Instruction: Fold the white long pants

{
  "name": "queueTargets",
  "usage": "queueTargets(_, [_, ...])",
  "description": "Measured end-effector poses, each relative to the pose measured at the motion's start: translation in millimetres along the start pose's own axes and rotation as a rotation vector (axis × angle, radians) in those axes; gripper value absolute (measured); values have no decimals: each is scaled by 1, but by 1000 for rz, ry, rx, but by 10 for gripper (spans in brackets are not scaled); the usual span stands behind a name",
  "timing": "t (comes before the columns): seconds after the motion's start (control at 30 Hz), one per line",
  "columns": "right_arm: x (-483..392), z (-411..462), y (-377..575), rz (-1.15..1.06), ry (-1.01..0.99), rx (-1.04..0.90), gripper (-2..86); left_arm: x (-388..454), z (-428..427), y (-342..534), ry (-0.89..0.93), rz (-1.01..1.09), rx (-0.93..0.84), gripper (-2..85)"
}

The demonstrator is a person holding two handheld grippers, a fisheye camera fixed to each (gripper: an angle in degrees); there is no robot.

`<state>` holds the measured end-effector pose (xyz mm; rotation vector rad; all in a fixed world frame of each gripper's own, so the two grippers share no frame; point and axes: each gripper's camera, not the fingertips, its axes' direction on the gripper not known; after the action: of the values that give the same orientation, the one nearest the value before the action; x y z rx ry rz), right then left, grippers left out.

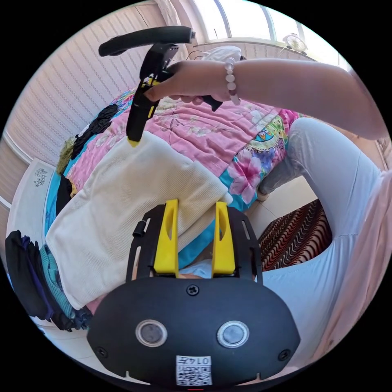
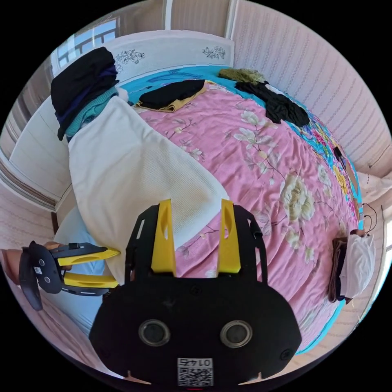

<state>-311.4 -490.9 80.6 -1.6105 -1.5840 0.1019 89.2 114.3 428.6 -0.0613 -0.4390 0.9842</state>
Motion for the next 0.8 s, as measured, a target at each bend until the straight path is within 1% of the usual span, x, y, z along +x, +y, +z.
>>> queueTargets(0.07, [21, 14, 8, 49, -30, -26, 173, 4, 5, -2, 0, 0, -4, 130])
queueTargets(0.13, [45, 44, 14, 84, -157, -92, 165, 8, 10, -5, -13, 8, -11, 125])
queueTargets(0.2, [61, 56, 20, 127, -215, -75, 157, 11, 13, -8, -25, -13, -17, 106])
queueTargets(0.33, [101, 79, 32, 145, -317, -71, 139, 13, 12, -13, -8, -53, -18, 66])
queueTargets(0.5, [149, 89, 47, 206, -424, -65, 135, 26, 8, -20, -25, -47, -33, 68])
queueTargets(0.53, [156, 93, 52, 216, -420, -50, 138, 31, 8, -21, -33, -48, -29, 73])
queueTargets(0.67, [174, 118, 57, 240, -443, -88, 159, 54, -4, -29, -104, 41, -19, 84])
queueTargets(0.8, [201, 130, 57, 285, -470, -61, 163, 83, -28, -40, -155, 159, 48, 63])
